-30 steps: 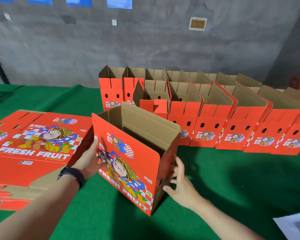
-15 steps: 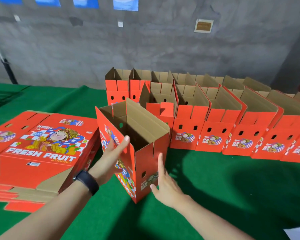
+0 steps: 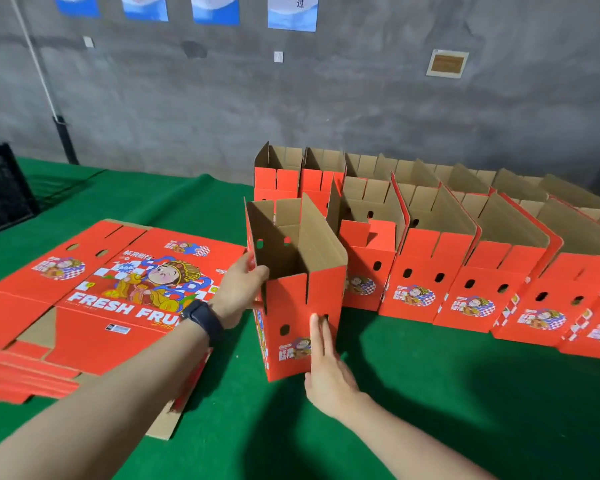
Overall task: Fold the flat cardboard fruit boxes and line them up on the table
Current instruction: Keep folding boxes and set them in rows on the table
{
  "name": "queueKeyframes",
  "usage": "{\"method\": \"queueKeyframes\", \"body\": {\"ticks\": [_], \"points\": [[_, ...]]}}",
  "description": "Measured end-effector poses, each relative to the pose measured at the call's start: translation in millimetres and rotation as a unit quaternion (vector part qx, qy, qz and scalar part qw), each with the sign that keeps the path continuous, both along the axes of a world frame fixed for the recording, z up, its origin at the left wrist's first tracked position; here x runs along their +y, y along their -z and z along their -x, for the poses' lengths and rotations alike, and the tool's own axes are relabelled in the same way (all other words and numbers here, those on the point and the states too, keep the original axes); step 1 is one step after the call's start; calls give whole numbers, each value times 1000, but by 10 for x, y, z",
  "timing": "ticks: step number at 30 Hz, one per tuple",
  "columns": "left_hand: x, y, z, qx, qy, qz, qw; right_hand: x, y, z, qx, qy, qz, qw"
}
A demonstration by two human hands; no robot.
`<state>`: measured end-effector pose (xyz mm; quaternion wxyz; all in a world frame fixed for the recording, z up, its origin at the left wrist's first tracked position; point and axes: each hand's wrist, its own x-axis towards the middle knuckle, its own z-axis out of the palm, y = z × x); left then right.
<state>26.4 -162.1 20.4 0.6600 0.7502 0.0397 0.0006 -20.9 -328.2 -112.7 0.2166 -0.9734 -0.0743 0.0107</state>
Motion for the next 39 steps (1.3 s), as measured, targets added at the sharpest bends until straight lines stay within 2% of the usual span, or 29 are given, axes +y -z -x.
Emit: {"method": "queueKeyframes", "body": {"ticks": [3, 6, 10, 15, 18, 23, 27, 31, 39], "points": [[137, -16, -174, 7, 19, -6, 1000, 56, -90, -206, 22, -17, 62, 998], [300, -60, -394, 36, 54, 26, 998, 115, -215, -429, 48, -18, 133, 990], [498, -116, -742, 70, 77, 33, 994, 186, -306, -638, 90, -16, 190, 978], [268, -179, -1082, 67, 140, 12, 988, 230, -280, -848, 109, 12, 249, 962], [132, -129, -1300, 58, 142, 60, 986, 227, -289, -1004, 110, 29, 286, 952], [-13, -26, -1508, 50, 153, 97, 982, 162, -360, -1275, 115, 40, 307, 944], [-50, 24, -1615, 68, 131, -8, 989, 122, -346, -1398, 104, 40, 320, 941], [-108, 16, -1741, 72, 109, 44, 990, 70, -345, -1517, 88, 35, 313, 945], [-271, -29, -1965, 75, 101, 77, 989, -142, -366, -1734, 61, 27, 298, 952]]}}
